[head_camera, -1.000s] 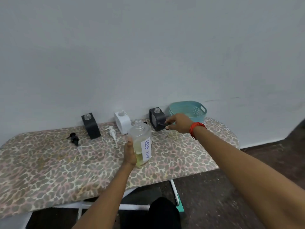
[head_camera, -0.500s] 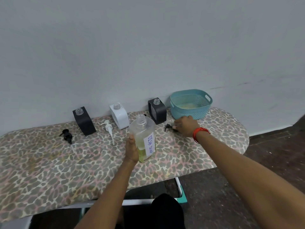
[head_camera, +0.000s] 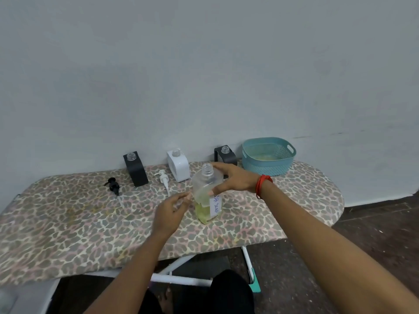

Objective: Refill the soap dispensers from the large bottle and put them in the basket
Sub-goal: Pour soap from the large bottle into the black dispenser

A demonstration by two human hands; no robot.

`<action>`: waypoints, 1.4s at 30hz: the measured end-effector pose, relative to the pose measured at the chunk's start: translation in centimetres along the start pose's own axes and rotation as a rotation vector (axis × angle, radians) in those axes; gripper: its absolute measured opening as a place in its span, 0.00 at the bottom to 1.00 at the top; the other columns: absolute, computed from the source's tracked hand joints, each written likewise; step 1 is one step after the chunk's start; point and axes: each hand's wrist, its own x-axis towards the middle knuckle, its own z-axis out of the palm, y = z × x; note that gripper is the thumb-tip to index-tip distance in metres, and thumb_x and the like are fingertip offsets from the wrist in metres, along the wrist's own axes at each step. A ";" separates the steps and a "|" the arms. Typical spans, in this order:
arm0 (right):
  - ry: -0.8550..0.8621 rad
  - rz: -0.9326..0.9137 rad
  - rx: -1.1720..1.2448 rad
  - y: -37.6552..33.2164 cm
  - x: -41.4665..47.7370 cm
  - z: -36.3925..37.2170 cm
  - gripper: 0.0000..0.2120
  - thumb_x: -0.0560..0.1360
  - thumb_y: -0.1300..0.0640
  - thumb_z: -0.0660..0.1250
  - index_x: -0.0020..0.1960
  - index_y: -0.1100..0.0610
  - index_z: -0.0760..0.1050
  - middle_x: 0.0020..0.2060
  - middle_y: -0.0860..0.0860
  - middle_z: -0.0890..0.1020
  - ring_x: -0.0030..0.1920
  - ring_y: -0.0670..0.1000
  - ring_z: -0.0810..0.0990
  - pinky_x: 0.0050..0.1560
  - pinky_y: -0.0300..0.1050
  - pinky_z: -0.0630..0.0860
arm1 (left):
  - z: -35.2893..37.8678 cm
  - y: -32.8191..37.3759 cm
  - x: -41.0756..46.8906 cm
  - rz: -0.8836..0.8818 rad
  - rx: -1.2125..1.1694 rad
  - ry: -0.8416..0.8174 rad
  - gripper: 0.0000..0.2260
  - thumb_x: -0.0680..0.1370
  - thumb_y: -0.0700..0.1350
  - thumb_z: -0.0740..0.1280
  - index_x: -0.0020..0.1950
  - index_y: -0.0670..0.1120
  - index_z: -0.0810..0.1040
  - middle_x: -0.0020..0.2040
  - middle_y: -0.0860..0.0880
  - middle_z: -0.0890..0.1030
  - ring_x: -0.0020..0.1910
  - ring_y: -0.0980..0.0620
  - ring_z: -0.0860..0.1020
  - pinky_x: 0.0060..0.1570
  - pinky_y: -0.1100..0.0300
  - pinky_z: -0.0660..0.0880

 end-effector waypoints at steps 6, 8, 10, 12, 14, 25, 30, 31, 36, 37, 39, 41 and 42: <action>0.208 -0.020 0.184 2.1 -1.2 1.6 0.31 0.66 0.64 0.81 0.64 0.50 0.74 0.61 0.49 0.82 0.61 0.51 0.82 0.63 0.53 0.79 | -1.2 -4.5 -0.7 0.118 0.420 -0.073 0.20 0.79 0.50 0.67 0.68 0.45 0.80 0.68 0.47 0.80 0.68 0.48 0.77 0.70 0.52 0.71; 0.296 -0.041 0.211 2.3 -1.2 2.8 0.31 0.63 0.58 0.84 0.62 0.50 0.75 0.58 0.48 0.84 0.58 0.50 0.83 0.62 0.56 0.80 | -1.3 -5.0 -1.0 0.129 0.475 -0.094 0.20 0.79 0.50 0.67 0.70 0.45 0.79 0.70 0.47 0.78 0.71 0.48 0.75 0.73 0.50 0.69; 0.386 -0.053 0.162 2.4 -1.4 3.9 0.34 0.59 0.49 0.84 0.62 0.50 0.76 0.57 0.48 0.84 0.57 0.50 0.84 0.59 0.56 0.81 | -1.4 -4.7 -1.0 0.140 0.479 -0.087 0.20 0.78 0.51 0.68 0.69 0.45 0.79 0.70 0.47 0.78 0.71 0.48 0.75 0.72 0.49 0.69; 0.482 -0.063 0.097 2.4 -1.8 4.5 0.35 0.57 0.44 0.84 0.61 0.51 0.77 0.55 0.47 0.84 0.55 0.49 0.84 0.57 0.54 0.82 | -1.4 -4.4 -1.1 0.143 0.459 -0.080 0.22 0.77 0.53 0.65 0.68 0.45 0.80 0.69 0.47 0.79 0.69 0.49 0.76 0.71 0.51 0.70; 0.586 -0.056 0.048 2.2 -2.5 4.6 0.34 0.57 0.42 0.83 0.59 0.49 0.77 0.53 0.45 0.84 0.53 0.47 0.83 0.55 0.53 0.82 | -1.5 -4.5 -1.2 0.154 0.447 -0.072 0.22 0.77 0.53 0.65 0.67 0.45 0.80 0.68 0.47 0.80 0.68 0.49 0.76 0.71 0.52 0.71; 0.902 0.008 0.096 4.3 -5.5 3.9 0.39 0.60 0.38 0.83 0.65 0.46 0.69 0.62 0.47 0.75 0.61 0.49 0.76 0.57 0.44 0.76 | -1.5 -4.7 -1.3 0.118 0.369 -0.073 0.20 0.78 0.50 0.71 0.68 0.45 0.80 0.70 0.47 0.79 0.71 0.50 0.74 0.74 0.52 0.68; 0.846 -0.060 0.229 5.0 -5.4 4.4 0.44 0.59 0.37 0.81 0.71 0.43 0.67 0.67 0.44 0.74 0.67 0.46 0.73 0.66 0.48 0.73 | -2.8 -3.6 -1.6 0.121 0.119 0.097 0.11 0.75 0.46 0.73 0.57 0.50 0.83 0.57 0.51 0.82 0.58 0.51 0.79 0.62 0.44 0.77; 0.861 -0.068 0.244 5.1 -5.2 4.5 0.43 0.60 0.38 0.81 0.71 0.43 0.68 0.67 0.44 0.74 0.67 0.46 0.74 0.66 0.49 0.73 | -3.4 -3.2 -1.3 0.134 0.097 0.165 0.12 0.75 0.44 0.75 0.57 0.51 0.82 0.57 0.52 0.81 0.57 0.51 0.78 0.61 0.45 0.77; 0.944 -0.093 0.286 5.3 -4.3 5.2 0.40 0.61 0.40 0.80 0.69 0.47 0.71 0.62 0.40 0.78 0.63 0.40 0.76 0.62 0.43 0.75 | -9.2 -2.0 4.7 0.030 0.084 0.307 0.36 0.67 0.46 0.83 0.70 0.44 0.69 0.67 0.44 0.72 0.65 0.46 0.73 0.67 0.51 0.72; 0.959 -0.095 0.281 5.4 -4.1 5.3 0.38 0.61 0.41 0.80 0.68 0.48 0.72 0.62 0.43 0.79 0.63 0.43 0.77 0.63 0.47 0.76 | -10.6 -2.2 6.3 -0.003 0.108 0.290 0.42 0.65 0.47 0.84 0.73 0.43 0.66 0.70 0.43 0.70 0.68 0.44 0.71 0.69 0.50 0.70; 0.976 -0.100 0.277 6.0 -3.7 5.1 0.36 0.63 0.43 0.80 0.67 0.49 0.73 0.61 0.45 0.80 0.63 0.46 0.78 0.64 0.53 0.77 | -12.9 -2.7 9.4 -0.090 0.205 0.215 0.53 0.62 0.52 0.86 0.78 0.43 0.60 0.76 0.42 0.65 0.75 0.43 0.65 0.74 0.46 0.65; 0.995 -0.102 0.285 6.4 -3.3 5.1 0.34 0.64 0.44 0.80 0.66 0.49 0.73 0.60 0.46 0.81 0.62 0.47 0.79 0.63 0.53 0.78 | -14.2 -3.1 11.8 -0.161 0.288 0.121 0.59 0.61 0.53 0.86 0.82 0.43 0.54 0.80 0.43 0.60 0.79 0.41 0.60 0.77 0.43 0.60; 1.006 -0.106 0.281 6.5 -3.1 5.1 0.33 0.65 0.43 0.80 0.66 0.49 0.74 0.59 0.45 0.81 0.61 0.47 0.79 0.62 0.52 0.78 | -14.5 -3.3 12.7 -0.178 0.315 0.077 0.61 0.60 0.54 0.86 0.82 0.43 0.52 0.81 0.43 0.58 0.80 0.41 0.58 0.77 0.42 0.59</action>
